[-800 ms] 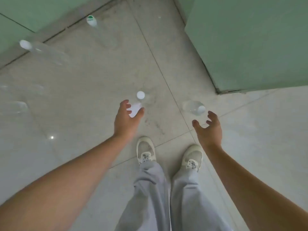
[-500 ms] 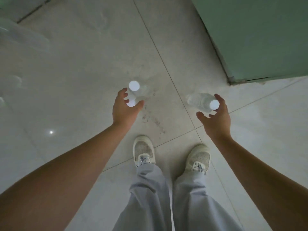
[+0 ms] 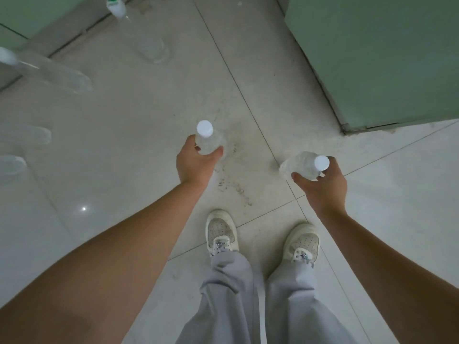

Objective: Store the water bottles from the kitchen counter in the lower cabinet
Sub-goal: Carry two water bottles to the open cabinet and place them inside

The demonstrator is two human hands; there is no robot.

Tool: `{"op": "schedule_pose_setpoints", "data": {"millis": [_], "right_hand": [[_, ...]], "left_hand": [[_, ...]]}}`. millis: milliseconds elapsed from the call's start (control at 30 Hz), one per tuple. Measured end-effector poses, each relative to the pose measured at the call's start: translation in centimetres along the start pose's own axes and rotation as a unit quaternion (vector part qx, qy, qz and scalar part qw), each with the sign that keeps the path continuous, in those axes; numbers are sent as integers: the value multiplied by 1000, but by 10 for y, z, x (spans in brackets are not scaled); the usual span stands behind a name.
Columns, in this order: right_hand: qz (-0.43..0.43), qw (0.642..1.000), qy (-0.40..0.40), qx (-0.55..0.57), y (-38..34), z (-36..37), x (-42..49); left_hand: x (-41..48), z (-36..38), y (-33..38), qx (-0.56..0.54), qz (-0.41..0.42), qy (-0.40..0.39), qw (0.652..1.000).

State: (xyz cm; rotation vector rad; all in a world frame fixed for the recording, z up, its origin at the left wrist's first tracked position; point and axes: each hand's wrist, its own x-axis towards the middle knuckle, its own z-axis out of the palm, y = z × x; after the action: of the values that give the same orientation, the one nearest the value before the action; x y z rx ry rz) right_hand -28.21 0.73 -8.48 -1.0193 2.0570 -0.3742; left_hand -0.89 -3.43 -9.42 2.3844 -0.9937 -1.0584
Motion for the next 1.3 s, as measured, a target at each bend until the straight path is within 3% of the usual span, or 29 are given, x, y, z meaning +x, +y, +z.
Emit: {"op": "schedule_pose_setpoints", "data": {"millis": [267,433,633,767,1000,1300], "right_hand": [[10,999,1,47,-77,-96,-111],[-6,996,10,86,-160,-167,-193],[-121,986,-42,106,-271,-278,-291],[-218,969,-68,98,-342,-352,-350],[-325,936,-113,80,-413,-422,-421],[-412,887,-204,38,-464,-393,-503]], "left_hand": [[-128,-108,55,-92,-39,21,995],[-224,-207,118,-73,-48,13,996],[-350,-332,200,-58,5,51,997],[-424,-399,252,-115,59,99,987],[-517,-464,286,-277,65,251,925],[-571,-557,223,-368,40,375,850]]}}
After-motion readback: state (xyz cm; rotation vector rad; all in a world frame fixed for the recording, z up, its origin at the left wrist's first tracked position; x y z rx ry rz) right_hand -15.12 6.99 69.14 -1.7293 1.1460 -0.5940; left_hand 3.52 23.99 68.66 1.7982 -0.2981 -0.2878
